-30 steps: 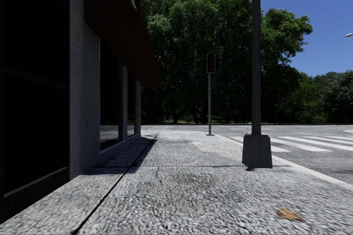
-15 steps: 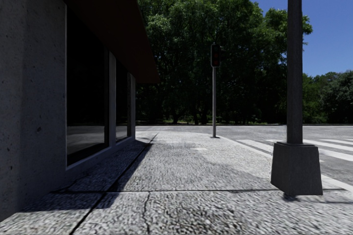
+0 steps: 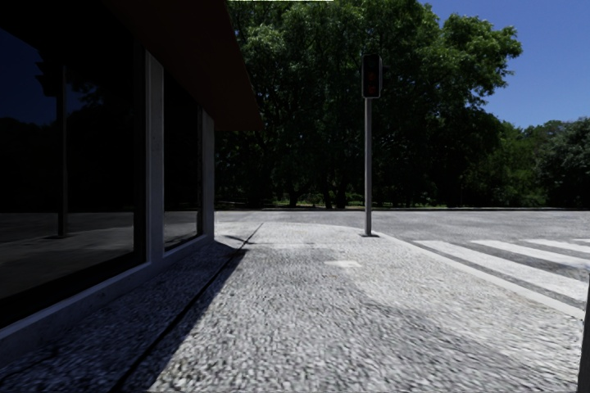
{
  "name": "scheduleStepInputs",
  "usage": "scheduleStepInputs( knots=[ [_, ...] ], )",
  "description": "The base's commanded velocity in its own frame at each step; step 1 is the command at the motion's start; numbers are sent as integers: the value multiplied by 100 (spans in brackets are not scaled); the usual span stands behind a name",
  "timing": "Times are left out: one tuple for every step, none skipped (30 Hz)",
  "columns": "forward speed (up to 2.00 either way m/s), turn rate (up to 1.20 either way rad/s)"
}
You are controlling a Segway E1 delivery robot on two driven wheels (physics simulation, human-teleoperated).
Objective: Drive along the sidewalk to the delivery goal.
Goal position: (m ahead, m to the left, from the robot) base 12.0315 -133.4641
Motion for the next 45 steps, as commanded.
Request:
scheduleStepInputs(
  knots=[
    [200, 0],
    [200, 0],
    [200, 0],
    [200, 0],
    [200, 0],
    [200, 0],
    [200, 0],
    [200, 0],
    [200, 0],
    [200, 0],
    [200, 0],
    [200, 0],
    [200, 0],
    [200, 0],
    [200, 0],
    [200, 0],
    [200, 0],
    [200, 0],
    [200, 0],
    [200, 0],
    [200, 0],
    [200, 0],
    [200, 0],
    [200, 0],
    [200, -25],
    [200, -48],
    [200, -76],
    [200, -104],
    [200, -120],
    [200, -120],
    [200, -120],
    [200, -120],
    [200, -120],
    [200, -120],
    [200, -120],
    [200, -120],
    [200, -120],
    [200, -120],
    [200, -120],
    [200, -120],
    [200, -120],
    [200, -120],
    [200, -120],
    [200, -120],
    [200, -120]
  ],
)
